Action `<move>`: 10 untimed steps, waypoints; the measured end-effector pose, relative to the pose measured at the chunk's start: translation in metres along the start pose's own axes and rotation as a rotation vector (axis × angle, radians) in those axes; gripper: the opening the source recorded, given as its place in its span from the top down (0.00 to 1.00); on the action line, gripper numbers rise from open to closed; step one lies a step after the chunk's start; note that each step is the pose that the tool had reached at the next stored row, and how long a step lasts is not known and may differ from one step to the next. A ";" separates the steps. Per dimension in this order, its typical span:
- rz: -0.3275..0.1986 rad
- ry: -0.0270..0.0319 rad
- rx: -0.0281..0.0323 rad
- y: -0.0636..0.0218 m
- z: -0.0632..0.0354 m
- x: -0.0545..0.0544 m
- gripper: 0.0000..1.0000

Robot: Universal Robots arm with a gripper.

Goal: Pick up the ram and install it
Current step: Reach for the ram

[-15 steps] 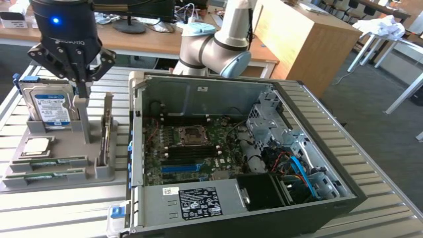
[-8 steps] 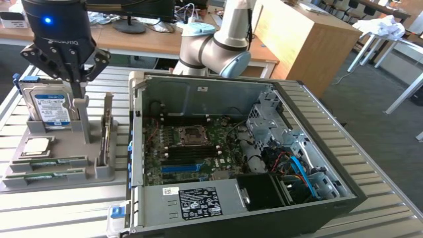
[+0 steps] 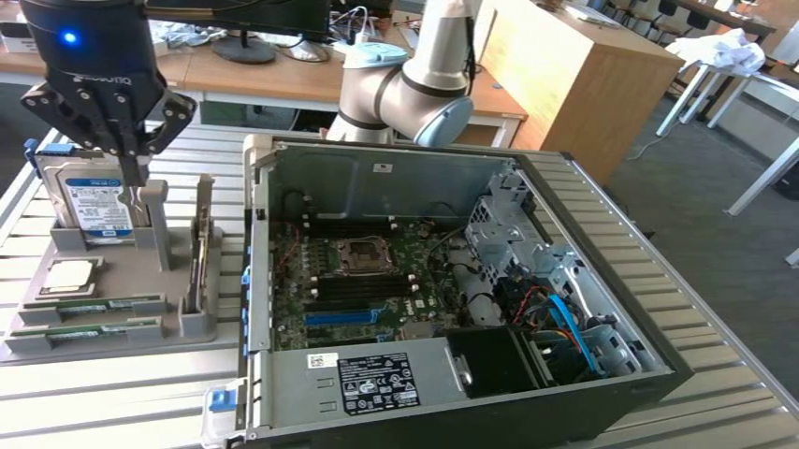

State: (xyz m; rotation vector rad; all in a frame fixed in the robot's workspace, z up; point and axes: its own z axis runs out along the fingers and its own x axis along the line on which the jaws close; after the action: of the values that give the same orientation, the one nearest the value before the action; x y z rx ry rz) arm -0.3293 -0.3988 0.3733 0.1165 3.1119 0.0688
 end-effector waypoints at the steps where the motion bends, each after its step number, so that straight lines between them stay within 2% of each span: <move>1: 0.000 -0.0001 0.0000 -0.0001 0.0002 0.001 0.90; 10: 0.000 -0.0001 0.0000 -0.0012 0.0015 0.015 0.90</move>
State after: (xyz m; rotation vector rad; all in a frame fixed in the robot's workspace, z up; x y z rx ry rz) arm -0.3443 -0.3988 0.3713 0.1164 3.1118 0.0689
